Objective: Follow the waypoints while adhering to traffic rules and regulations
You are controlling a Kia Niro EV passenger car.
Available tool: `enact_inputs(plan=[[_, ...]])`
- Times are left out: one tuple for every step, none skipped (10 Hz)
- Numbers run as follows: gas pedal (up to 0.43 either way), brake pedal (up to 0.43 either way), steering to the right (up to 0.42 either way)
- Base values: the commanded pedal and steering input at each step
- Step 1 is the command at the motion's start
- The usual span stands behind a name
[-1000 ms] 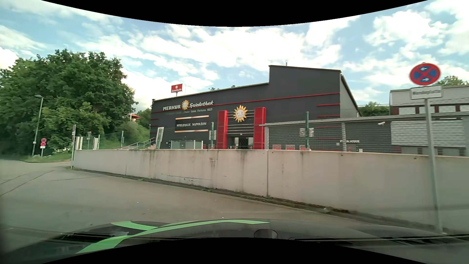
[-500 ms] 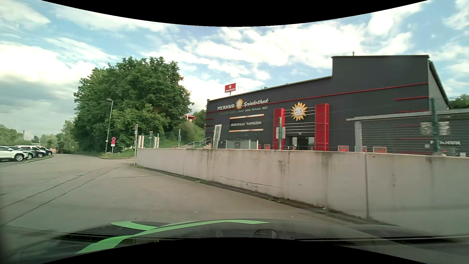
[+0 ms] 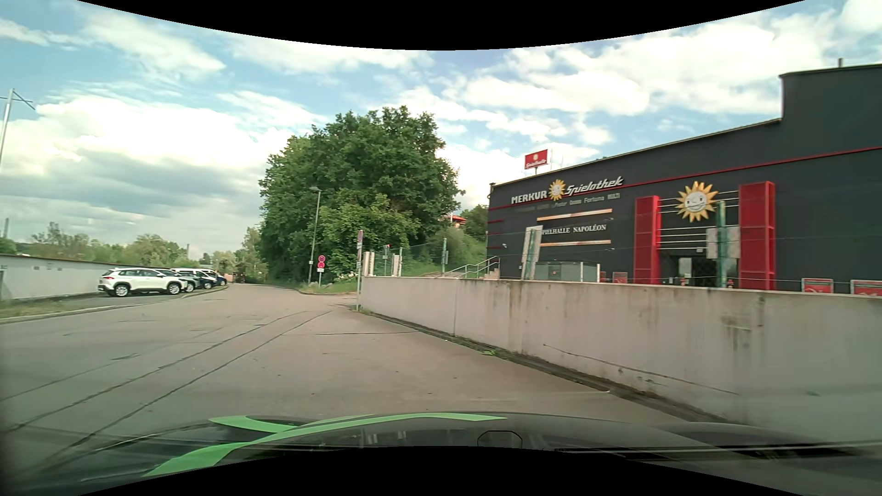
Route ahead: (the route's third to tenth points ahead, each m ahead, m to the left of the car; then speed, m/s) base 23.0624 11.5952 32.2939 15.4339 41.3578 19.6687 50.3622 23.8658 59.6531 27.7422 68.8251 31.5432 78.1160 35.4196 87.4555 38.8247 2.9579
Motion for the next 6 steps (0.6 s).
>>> enact_inputs(plan=[[0.189, 0.000, -0.539], [0.189, 0.000, -0.471], [0.189, 0.000, -0.426], [0.189, 0.000, -0.378], [0.189, 0.000, -0.342], [0.189, 0.000, -0.322]])
